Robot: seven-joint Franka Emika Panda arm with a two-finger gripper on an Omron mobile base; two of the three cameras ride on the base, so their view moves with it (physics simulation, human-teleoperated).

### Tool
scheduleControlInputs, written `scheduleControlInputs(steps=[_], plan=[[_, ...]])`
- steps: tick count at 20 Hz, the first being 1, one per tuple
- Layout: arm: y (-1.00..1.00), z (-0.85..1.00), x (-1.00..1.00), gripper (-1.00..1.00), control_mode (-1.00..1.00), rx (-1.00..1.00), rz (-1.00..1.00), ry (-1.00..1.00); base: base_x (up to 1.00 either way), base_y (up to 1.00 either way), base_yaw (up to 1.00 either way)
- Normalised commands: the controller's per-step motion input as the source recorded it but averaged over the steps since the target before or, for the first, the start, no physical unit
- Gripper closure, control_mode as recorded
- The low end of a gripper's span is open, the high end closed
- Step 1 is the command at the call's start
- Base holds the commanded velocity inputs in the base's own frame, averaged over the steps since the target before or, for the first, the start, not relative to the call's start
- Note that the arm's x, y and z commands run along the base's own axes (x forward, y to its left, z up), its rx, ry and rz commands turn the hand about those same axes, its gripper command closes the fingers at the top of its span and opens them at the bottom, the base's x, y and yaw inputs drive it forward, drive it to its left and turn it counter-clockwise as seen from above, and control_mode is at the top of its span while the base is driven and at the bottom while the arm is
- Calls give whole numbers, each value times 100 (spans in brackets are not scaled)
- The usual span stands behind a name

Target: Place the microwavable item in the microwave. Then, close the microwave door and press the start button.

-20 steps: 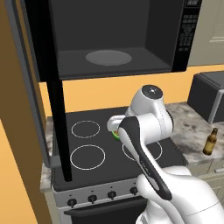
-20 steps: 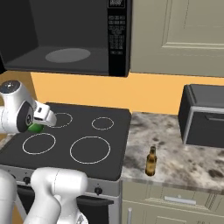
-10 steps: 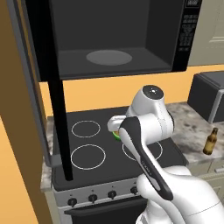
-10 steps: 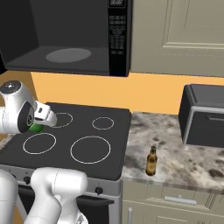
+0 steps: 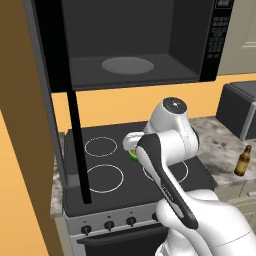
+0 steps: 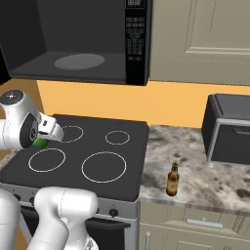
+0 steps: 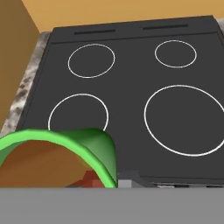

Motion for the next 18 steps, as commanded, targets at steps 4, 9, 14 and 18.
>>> scheduleControlInputs(steps=[4, 9, 14, 18], plan=[[0, 0, 0, 100, 100, 0, 0, 0, 0, 8, 0], [0, 0, 0, 100, 100, 0, 0, 0, 0, 0, 1], [0, 0, 0, 100, -100, 2, 0, 0, 0, 0, 0], [5, 27, 0, 100, -100, 14, -12, 0, 0, 0, 0]])
